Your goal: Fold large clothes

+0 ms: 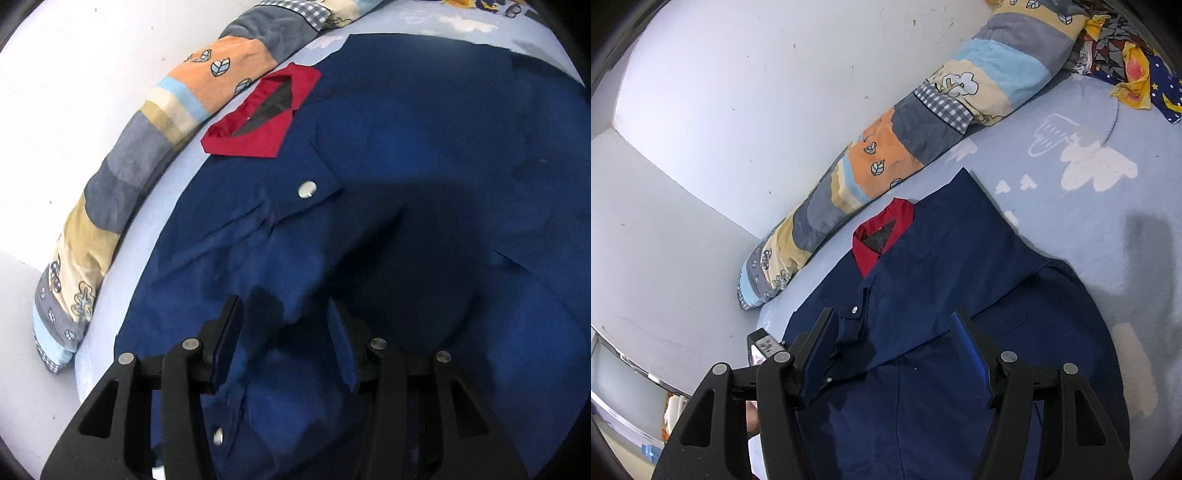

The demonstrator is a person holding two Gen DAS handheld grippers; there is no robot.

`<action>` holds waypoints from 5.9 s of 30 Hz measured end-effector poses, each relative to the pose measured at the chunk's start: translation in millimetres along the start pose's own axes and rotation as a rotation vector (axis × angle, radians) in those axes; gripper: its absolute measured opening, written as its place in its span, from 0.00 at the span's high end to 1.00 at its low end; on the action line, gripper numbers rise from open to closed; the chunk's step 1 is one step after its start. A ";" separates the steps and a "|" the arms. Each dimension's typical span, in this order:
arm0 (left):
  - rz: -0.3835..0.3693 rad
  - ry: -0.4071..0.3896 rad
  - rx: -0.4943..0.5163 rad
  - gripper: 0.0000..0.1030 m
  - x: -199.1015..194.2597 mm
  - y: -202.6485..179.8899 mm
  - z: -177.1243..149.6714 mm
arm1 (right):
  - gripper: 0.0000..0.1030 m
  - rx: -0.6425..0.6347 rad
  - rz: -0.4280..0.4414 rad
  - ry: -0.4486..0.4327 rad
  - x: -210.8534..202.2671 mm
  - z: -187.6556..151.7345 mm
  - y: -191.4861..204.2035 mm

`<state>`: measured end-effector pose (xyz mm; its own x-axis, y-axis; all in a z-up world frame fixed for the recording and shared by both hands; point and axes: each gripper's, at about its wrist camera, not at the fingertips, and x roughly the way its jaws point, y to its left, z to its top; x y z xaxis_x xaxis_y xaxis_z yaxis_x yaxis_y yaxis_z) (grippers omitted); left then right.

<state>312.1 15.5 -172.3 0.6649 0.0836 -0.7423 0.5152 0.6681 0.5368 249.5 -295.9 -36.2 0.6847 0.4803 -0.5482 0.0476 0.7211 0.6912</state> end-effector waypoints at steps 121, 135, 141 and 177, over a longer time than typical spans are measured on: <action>0.029 0.103 -0.874 0.04 -157.1 -83.6 -135.6 | 0.38 -0.609 -0.535 0.276 17.5 -185.5 -5.4; 0.045 0.059 -0.866 0.00 -176.7 -112.5 -157.2 | 0.16 -0.568 -0.539 0.279 -15.3 -236.3 -17.3; 0.022 0.061 -0.866 0.00 -179.7 -115.2 -163.3 | 0.04 -0.535 -0.527 0.279 -19.9 -242.2 -24.4; -0.278 -0.014 -1.151 0.00 -210.1 -11.7 -268.7 | 0.48 0.023 -0.246 0.077 -139.4 -164.1 -126.0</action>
<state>21.1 188.8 -130.4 0.6160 -0.1732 -0.7684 -0.1422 0.9350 -0.3248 28.7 -371.8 -124.2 0.5933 0.3287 -0.7348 0.2232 0.8099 0.5425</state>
